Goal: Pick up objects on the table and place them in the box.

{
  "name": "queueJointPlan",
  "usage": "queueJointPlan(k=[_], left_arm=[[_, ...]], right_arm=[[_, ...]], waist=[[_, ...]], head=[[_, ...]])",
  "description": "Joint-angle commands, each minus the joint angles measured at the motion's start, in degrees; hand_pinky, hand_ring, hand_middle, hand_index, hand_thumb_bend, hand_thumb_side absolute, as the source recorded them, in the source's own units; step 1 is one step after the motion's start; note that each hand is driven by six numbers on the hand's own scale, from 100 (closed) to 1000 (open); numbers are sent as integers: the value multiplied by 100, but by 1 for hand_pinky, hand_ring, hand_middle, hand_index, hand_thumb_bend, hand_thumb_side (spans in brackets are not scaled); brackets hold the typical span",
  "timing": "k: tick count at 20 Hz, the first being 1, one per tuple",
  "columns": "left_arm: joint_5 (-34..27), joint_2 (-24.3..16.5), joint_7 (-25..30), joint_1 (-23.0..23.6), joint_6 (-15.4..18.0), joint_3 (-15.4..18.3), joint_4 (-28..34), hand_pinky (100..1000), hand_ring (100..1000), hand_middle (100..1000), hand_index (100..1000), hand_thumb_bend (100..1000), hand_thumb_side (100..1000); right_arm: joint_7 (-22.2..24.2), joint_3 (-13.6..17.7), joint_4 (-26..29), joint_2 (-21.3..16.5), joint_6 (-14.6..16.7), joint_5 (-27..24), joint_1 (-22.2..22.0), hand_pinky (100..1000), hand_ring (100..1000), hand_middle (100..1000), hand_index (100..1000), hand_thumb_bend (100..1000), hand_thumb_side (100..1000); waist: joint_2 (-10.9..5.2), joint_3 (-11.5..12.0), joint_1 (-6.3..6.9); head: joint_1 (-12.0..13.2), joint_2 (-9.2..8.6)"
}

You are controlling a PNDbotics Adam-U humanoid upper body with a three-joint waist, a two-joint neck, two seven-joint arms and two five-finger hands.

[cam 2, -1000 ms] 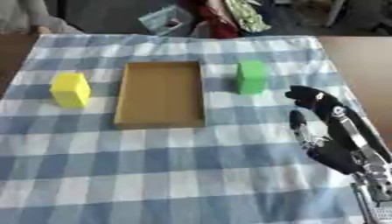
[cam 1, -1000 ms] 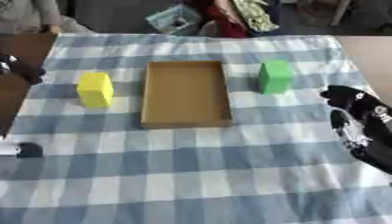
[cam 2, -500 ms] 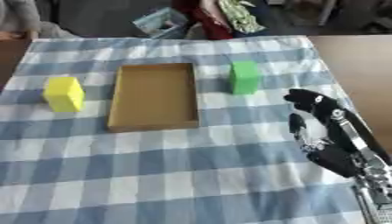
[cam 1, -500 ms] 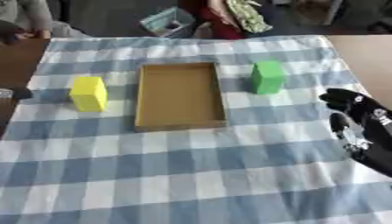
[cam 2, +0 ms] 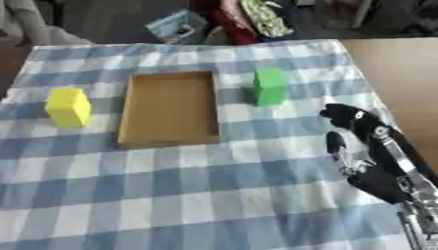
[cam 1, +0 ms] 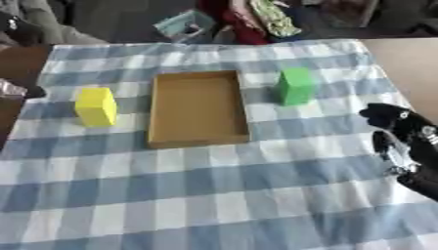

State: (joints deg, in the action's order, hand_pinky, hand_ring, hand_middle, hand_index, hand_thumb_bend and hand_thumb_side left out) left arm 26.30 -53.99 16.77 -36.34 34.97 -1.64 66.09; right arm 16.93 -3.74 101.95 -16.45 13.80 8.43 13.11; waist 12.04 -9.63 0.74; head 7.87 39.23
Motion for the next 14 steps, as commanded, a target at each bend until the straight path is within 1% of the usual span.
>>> queueJointPlan(k=[1, 5, 9, 14], left_arm=[[245, -16, 125, -248, 125, -43, -223, 701, 623, 614, 831, 704, 540], [567, 197, 197, -454, 240, -127, -462, 698, 623, 612, 832, 715, 567], [897, 373, 179, -540, 313, -191, -598, 696, 623, 613, 833, 727, 579], [1359, 532, -2, -572, 263, -209, -782, 687, 614, 607, 834, 737, 578]], right_arm=[[32, -10, 47, -139, 9, -43, 82, 886, 883, 781, 890, 100, 553], [54, -28, 44, -138, 12, -56, 96, 886, 884, 781, 890, 100, 559], [67, -32, 43, -132, 15, -68, 102, 886, 884, 781, 890, 100, 562], [82, -34, 44, -121, 23, -74, 112, 886, 883, 781, 890, 100, 563]], waist=[[-66, -36, 26], [-44, -107, 38], [-25, -157, 49], [-8, -202, 62]], head=[[59, -21], [111, -15], [131, -14], [143, -12]])
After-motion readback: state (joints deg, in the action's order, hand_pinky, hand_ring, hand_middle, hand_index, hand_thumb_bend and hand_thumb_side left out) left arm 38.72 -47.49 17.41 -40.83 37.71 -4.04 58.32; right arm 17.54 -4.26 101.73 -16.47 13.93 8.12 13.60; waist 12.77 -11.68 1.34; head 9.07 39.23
